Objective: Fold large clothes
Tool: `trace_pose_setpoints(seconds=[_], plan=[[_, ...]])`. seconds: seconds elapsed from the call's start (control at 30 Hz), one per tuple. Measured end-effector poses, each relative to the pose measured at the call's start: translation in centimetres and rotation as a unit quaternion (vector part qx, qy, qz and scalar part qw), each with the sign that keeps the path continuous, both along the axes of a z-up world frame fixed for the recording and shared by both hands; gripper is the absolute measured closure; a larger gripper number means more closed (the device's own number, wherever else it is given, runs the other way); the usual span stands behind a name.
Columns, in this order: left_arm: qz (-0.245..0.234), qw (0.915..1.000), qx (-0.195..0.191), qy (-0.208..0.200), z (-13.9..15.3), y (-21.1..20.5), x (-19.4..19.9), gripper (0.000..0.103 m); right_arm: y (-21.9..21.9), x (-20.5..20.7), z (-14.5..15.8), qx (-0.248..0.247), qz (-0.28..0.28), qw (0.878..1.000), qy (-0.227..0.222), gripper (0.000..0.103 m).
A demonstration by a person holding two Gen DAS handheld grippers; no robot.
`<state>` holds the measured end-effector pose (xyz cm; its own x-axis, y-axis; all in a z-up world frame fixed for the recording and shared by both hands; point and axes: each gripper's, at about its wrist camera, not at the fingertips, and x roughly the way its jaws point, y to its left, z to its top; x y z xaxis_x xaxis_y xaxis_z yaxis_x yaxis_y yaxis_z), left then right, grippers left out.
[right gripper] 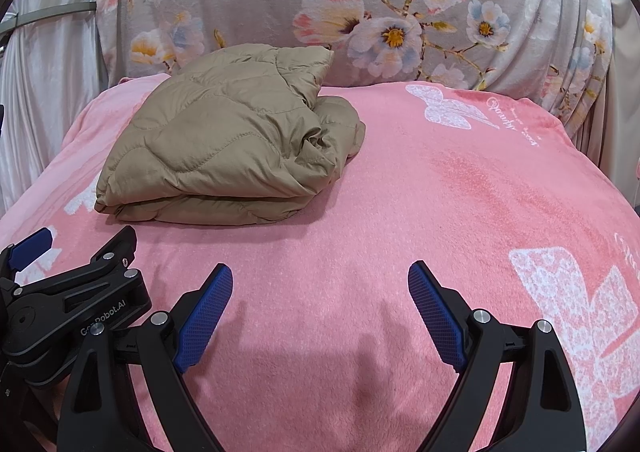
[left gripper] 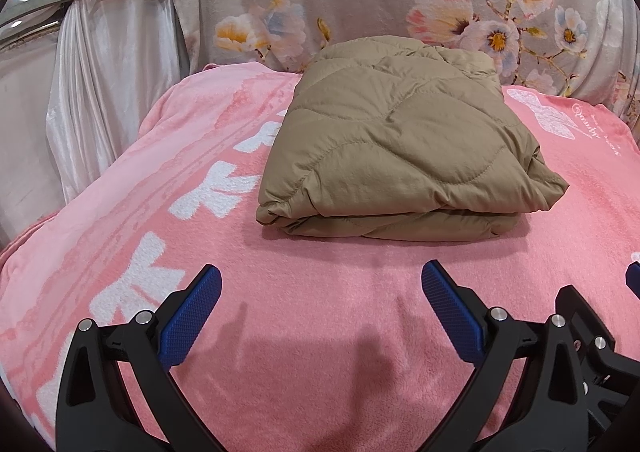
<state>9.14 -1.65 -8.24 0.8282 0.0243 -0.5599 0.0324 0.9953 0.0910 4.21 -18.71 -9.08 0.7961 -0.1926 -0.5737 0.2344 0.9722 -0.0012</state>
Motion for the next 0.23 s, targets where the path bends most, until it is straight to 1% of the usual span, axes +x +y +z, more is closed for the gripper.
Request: trace_pose_setpoints(seconds=[0.23], plan=[[0.0,1.0,0.005,-0.004,0.14,0.31,0.15,0.007,-0.02,0.02,0.05,-0.001,-0.002,1.0,0.001,0.016]])
